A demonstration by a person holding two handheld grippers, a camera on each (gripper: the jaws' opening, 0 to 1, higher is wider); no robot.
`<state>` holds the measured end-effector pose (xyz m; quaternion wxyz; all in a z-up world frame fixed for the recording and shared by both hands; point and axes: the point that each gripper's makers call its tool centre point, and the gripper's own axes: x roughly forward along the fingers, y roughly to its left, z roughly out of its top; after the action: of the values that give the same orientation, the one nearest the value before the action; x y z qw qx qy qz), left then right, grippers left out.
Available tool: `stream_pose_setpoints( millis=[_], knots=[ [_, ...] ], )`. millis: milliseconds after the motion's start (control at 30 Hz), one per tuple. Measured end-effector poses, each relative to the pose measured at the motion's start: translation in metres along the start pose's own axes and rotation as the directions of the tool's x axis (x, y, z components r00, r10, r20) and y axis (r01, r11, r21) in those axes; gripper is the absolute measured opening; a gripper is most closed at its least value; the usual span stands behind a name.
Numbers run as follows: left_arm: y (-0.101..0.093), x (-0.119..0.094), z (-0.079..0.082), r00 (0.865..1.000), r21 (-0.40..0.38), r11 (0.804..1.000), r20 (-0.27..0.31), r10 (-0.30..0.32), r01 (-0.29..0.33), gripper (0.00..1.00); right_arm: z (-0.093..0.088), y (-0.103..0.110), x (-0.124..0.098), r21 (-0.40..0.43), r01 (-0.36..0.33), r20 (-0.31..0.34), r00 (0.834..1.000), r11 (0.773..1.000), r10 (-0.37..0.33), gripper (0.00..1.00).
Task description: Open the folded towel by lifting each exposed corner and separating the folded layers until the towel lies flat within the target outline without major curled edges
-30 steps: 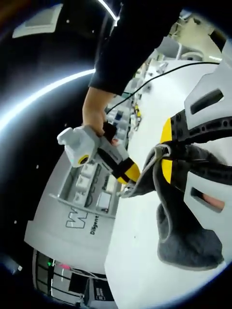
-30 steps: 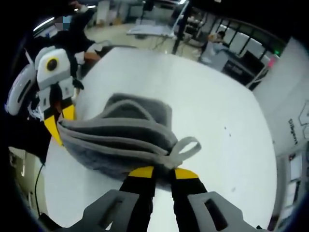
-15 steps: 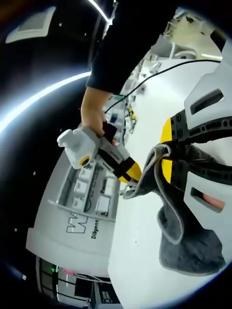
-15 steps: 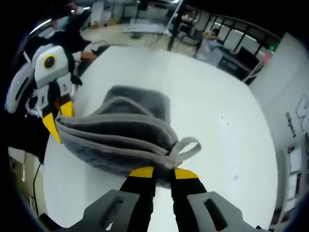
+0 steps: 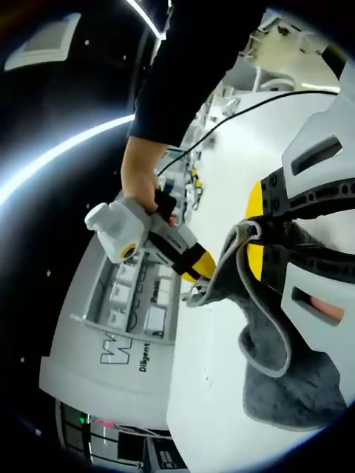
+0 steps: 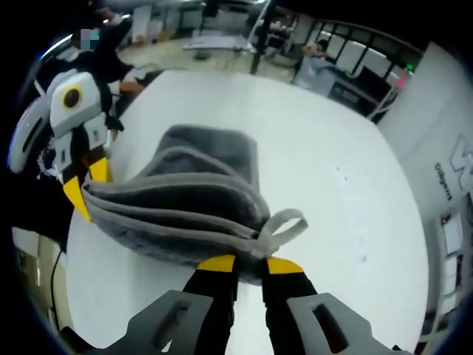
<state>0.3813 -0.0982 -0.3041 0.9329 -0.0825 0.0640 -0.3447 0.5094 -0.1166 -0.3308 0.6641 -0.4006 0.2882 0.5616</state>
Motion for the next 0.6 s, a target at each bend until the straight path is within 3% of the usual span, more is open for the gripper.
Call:
stream_pose_setpoints(
  millis=[600],
  knots=[
    [-0.018, 0.014, -0.018, 0.998, 0.068, 0.997, -0.057, -0.039, 0.043, 0.08, -0.039, 0.013, 0.001, 0.047, 0.008, -0.001, 1.000, 0.999, -0.008, 0.10]
  ],
)
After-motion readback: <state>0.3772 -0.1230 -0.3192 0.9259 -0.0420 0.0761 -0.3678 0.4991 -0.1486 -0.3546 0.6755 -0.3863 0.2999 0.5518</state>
